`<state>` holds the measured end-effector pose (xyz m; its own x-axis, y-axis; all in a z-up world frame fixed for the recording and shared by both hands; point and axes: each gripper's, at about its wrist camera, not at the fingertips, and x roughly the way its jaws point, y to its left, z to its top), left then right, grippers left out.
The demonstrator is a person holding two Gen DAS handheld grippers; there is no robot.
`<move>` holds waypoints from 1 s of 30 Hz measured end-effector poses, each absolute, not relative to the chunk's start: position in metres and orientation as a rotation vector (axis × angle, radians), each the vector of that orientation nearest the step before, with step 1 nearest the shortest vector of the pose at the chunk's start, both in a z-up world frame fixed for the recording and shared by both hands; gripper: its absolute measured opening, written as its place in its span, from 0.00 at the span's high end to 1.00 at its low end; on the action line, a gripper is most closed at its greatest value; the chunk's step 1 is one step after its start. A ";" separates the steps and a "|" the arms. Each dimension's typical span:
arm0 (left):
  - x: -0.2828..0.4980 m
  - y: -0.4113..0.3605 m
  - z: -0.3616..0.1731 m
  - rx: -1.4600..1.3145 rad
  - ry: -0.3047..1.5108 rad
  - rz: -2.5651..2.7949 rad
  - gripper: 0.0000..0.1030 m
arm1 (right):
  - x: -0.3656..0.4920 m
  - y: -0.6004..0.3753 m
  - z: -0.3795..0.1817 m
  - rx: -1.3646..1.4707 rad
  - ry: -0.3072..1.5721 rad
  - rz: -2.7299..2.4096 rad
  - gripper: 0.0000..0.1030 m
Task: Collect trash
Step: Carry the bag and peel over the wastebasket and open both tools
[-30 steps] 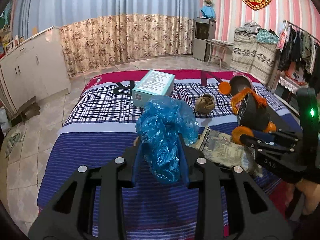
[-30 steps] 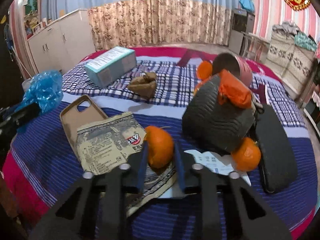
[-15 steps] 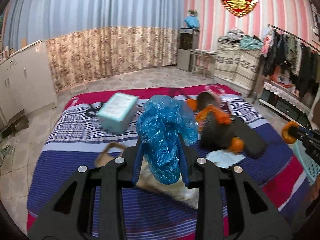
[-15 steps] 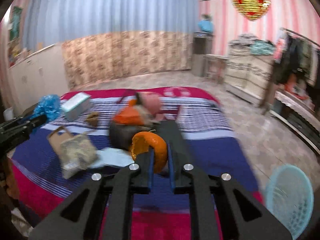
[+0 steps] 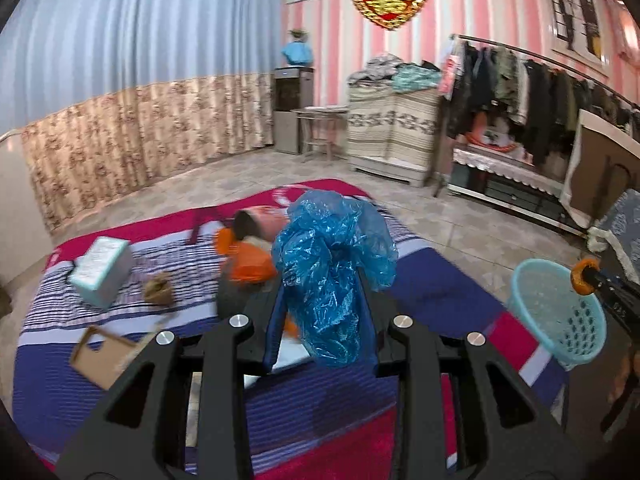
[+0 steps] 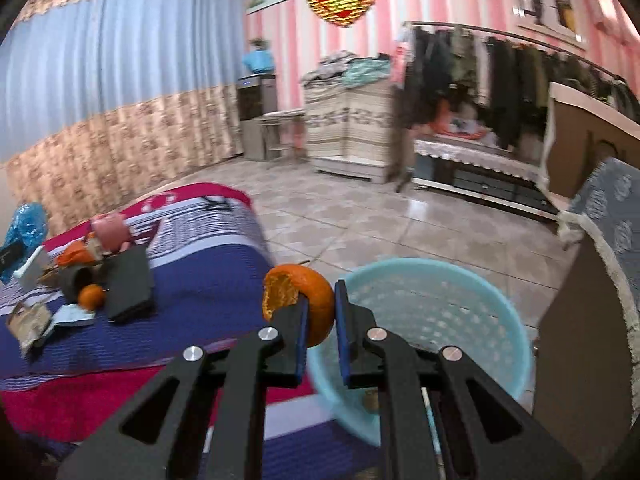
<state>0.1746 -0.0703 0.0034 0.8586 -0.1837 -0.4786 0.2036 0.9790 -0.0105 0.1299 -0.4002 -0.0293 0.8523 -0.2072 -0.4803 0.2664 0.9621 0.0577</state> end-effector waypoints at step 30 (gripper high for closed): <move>0.190 -0.293 -0.046 0.144 0.565 -0.548 0.70 | 0.090 -0.525 -0.071 0.287 0.466 -0.462 0.88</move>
